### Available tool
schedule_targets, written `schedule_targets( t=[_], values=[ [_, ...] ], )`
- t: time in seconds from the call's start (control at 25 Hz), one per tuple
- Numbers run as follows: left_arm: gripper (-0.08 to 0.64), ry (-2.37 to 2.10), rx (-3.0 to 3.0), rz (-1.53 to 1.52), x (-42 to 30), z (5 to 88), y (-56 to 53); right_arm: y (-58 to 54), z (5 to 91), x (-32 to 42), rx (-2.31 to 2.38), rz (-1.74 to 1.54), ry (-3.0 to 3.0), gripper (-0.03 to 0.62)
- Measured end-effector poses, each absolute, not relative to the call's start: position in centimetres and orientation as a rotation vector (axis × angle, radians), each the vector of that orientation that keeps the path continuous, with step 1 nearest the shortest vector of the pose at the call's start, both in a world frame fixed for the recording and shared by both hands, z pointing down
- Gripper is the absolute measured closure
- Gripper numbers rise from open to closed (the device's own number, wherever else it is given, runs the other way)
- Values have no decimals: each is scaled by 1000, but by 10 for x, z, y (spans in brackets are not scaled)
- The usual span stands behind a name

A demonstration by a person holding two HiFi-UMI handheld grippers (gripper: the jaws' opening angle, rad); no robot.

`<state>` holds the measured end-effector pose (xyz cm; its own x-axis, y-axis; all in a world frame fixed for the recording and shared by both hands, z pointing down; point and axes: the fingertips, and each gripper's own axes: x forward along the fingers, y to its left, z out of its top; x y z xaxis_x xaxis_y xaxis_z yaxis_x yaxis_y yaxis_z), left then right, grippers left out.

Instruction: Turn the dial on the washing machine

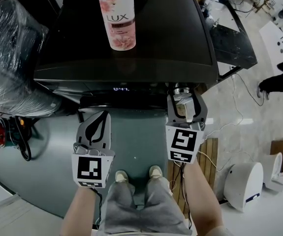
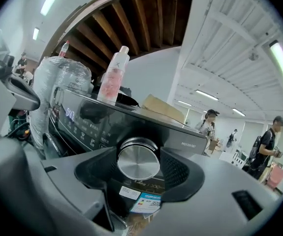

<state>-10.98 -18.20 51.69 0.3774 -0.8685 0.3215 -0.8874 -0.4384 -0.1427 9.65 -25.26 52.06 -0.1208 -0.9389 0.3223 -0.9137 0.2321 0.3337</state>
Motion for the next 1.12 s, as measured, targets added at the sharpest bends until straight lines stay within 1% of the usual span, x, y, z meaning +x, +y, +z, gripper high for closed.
schedule_targets(
  t=[0.28, 0.56, 0.76, 1.12],
  values=[
    [541, -1633, 2548, 559, -112, 521, -181, -253, 523, 102, 1757, 61, -2117, 296],
    [541, -1629, 2541, 559, -112, 521, -181, -254, 524, 109, 1859, 319, -2228, 296],
    [541, -1630, 2539, 558, -112, 520, -181, -253, 524, 111, 1894, 393, -2260, 296],
    [541, -1633, 2539, 546, -112, 517, -182, -254, 523, 116, 2002, 725, -2357, 296]
  ],
)
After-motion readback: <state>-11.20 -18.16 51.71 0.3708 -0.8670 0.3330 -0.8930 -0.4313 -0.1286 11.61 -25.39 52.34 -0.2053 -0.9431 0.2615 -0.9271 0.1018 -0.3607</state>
